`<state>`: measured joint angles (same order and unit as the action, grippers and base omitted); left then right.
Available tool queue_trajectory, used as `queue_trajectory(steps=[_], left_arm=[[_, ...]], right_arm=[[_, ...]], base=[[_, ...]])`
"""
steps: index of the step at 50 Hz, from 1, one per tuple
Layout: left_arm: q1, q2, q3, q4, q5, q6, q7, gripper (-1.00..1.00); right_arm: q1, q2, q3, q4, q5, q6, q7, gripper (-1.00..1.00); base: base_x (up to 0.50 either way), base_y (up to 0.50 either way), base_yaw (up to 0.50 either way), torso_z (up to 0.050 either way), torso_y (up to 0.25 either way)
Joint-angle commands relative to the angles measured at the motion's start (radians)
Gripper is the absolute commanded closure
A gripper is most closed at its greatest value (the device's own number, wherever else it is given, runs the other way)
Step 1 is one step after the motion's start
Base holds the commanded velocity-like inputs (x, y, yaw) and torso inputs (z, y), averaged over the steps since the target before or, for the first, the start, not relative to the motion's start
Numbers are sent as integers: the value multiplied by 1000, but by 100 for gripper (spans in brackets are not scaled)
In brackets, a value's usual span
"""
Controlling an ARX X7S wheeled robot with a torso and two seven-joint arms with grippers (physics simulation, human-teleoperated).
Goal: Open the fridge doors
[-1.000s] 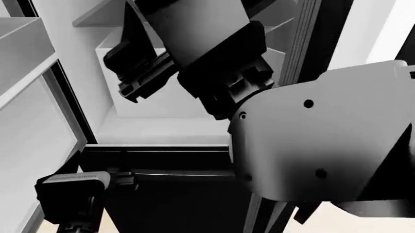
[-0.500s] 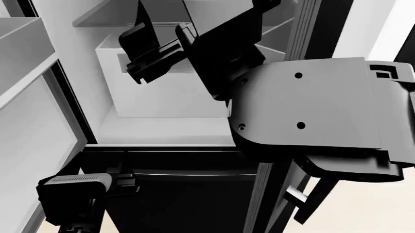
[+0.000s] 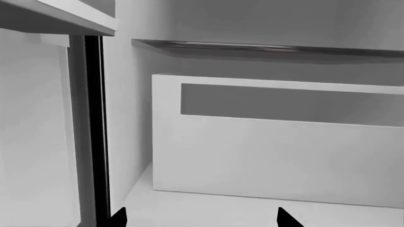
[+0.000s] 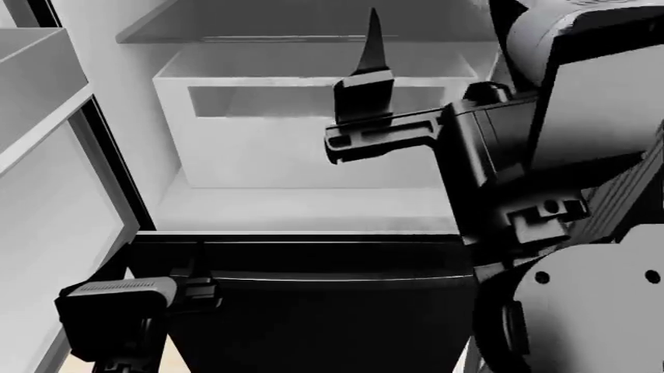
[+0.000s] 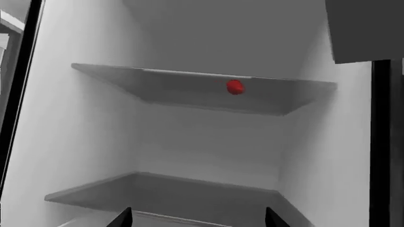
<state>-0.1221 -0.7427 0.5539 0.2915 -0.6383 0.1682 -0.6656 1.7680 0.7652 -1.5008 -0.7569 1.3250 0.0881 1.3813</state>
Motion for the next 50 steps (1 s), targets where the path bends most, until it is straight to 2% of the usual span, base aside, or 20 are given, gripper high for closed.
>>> queue_trajectory(steps=[1, 7, 9, 10, 12, 14, 18, 20, 22, 24, 25, 29, 38, 43, 45, 47, 48, 49, 50], left_arm=[[12, 16, -31, 26, -4, -30, 22, -100], [5, 15, -30, 30, -7, -41, 18, -100], [4, 16, -30, 29, -7, -44, 17, -100], [5, 16, -29, 31, -5, -44, 16, -100], [5, 14, -29, 35, -6, -47, 14, -100], [7, 11, -31, 40, -9, -48, 13, -100], [5, 9, -33, 43, -11, -51, 10, -100], [4, 11, -31, 41, -8, -52, 11, -100], [4, 13, -29, 40, -6, -53, 12, -100], [2, 11, -32, 40, -9, -53, 12, -100], [1, 12, -33, 38, -11, -54, 13, -100], [1, 12, -34, 35, -12, -53, 13, -100], [8, 12, -36, 31, -12, -47, 15, -100], [10, 13, -36, 30, -10, -45, 15, -100], [11, 13, -36, 29, -9, -44, 15, -100], [10, 15, -36, 27, -8, -43, 16, -100], [11, 14, -36, 27, -8, -43, 17, -100], [11, 15, -36, 27, -8, -43, 17, -100], [12, 17, -35, 23, -6, -41, 18, -100]], right_arm=[[-43, 231, 48, -237, -77, -16, 150, -100], [-71, 404, 40, -287, -107, -52, 113, -100], [-70, 421, 26, -288, -117, -68, 98, -100], [-78, 485, 14, -289, -133, -102, 77, -100], [-51, 508, -15, -289, -134, -109, 70, -100], [-1, 548, -73, -290, -141, -131, 56, -100], [154, 715, -293, -290, -197, -226, 3, -100], [185, 792, -339, -290, -200, -246, -45, -100], [209, 805, -315, -290, -168, -206, -36, -100], [215, 805, -308, -290, -158, -239, -49, -100], [235, 805, -286, -290, -123, -163, -43, -100], [270, 806, -246, -290, -61, -117, -55, -100], [405, 806, -88, -290, 191, 107, 17, -100], [513, 806, 44, -270, 401, 277, 72, -100], [567, 806, 158, -232, 533, 390, 79, -100], [581, 806, 373, -151, 707, 559, 86, -100], [585, 806, 523, -78, 814, 684, 82, -100], [435, 656, 673, 70, 964, 834, 109, -100], [285, 506, 823, -80, 814, 684, -41, -100]], base=[[0, 0, 0, 0, 0], [0, 0, 0, 0, 0], [0, 0, 0, 0, 0], [0, 0, 0, 0, 0], [0, 0, 0, 0, 0], [0, 0, 0, 0, 0], [0, 0, 0, 0, 0], [0, 0, 0, 0, 0], [0, 0, 0, 0, 0], [0, 0, 0, 0, 0], [0, 0, 0, 0, 0], [0, 0, 0, 0, 0], [0, 0, 0, 0, 0], [0, 0, 0, 0, 2], [0, 0, 0, 0, 0], [0, 0, 0, 0, 0], [0, 0, 0, 0, 0], [0, 0, 0, 0, 0], [0, 0, 0, 0, 0]])
